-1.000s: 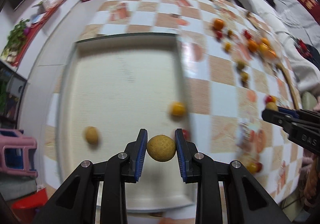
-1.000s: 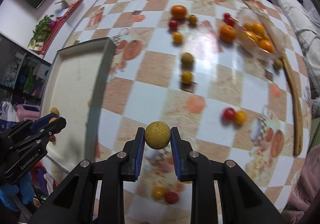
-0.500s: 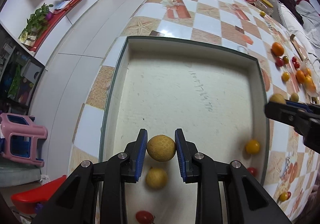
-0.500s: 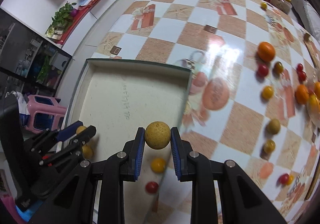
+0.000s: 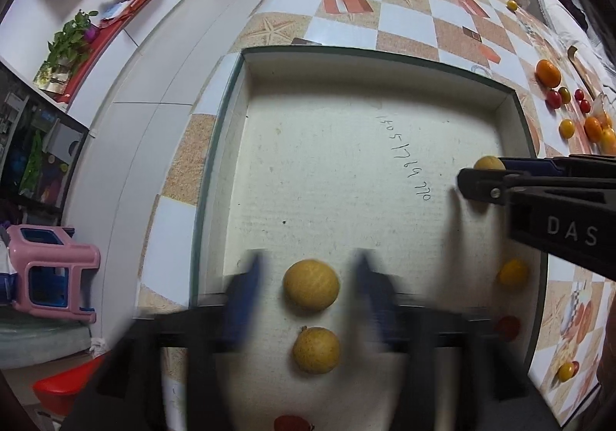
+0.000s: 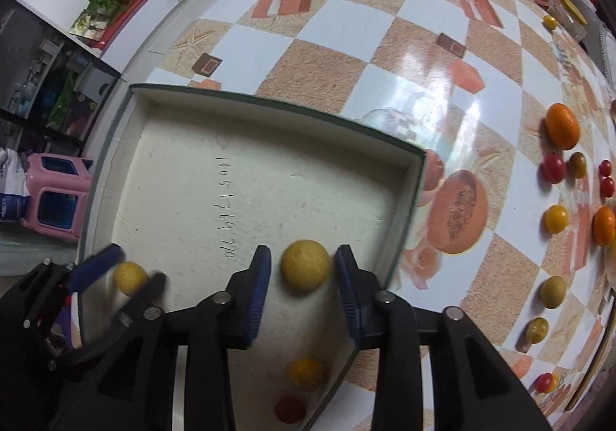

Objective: Organize fruits
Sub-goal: 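Open both tools to drop the brown fruits into the tray, then move both open tools back toward the red and yellow tomatoes, then grasp a yellow tomato with the left tool while the right tool grasps another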

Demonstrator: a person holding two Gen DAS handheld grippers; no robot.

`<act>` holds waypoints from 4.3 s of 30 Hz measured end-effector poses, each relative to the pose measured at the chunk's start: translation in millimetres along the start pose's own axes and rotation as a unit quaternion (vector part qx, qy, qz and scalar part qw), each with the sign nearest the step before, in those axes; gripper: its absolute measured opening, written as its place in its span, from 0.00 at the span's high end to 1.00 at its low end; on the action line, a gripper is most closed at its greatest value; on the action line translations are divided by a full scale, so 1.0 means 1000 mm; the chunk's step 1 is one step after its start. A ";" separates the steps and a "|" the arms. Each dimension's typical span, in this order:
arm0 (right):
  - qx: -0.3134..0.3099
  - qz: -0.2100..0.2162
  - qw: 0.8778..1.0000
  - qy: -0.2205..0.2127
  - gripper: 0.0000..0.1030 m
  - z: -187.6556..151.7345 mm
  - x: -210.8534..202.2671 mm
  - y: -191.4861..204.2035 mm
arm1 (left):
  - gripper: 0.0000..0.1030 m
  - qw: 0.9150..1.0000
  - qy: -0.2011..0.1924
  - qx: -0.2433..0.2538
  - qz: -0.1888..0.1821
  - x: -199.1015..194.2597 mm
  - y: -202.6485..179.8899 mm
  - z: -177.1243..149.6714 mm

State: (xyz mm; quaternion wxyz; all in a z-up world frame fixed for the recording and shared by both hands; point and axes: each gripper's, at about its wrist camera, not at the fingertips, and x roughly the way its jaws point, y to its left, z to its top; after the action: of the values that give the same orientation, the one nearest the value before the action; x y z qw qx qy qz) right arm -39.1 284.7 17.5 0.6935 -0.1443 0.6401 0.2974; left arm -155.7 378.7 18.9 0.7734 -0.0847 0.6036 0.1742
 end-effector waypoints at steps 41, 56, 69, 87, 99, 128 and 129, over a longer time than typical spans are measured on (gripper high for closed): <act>0.208 -0.052 0.977 0.003 0.06 -0.217 -0.082 -0.165 | 0.27 0.987 -0.016 0.149 -0.053 -0.069 -0.128 -0.052; 0.246 -0.067 0.967 0.000 0.06 -0.257 -0.088 -0.211 | 0.27 0.953 0.013 0.279 -0.120 -0.071 -0.223 -0.120; 0.235 -0.066 0.970 -0.003 0.06 -0.253 -0.084 -0.239 | 0.27 0.945 0.009 0.294 -0.139 -0.060 -0.258 -0.131; 0.173 -0.094 0.980 -0.024 0.15 -0.208 -0.071 -0.261 | 0.27 0.944 0.017 0.304 -0.127 -0.056 -0.250 -0.140; 0.141 -0.105 0.983 -0.044 0.29 -0.181 -0.063 -0.258 | 0.28 0.944 0.012 0.289 -0.158 -0.059 -0.281 -0.129; 0.180 -0.038 0.981 -0.058 0.78 -0.194 -0.077 -0.259 | 0.78 0.945 0.048 0.274 -0.173 -0.046 -0.265 -0.126; 0.184 -0.036 0.981 -0.058 0.78 -0.196 -0.079 -0.260 | 0.78 0.947 0.053 0.262 -0.179 -0.045 -0.261 -0.123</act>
State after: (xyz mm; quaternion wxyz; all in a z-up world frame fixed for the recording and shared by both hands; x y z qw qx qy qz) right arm -41.4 -49.9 20.1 0.7547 -0.0196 0.6366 0.1575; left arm -179.0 87.4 10.0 0.7536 0.0050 0.6432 -0.1356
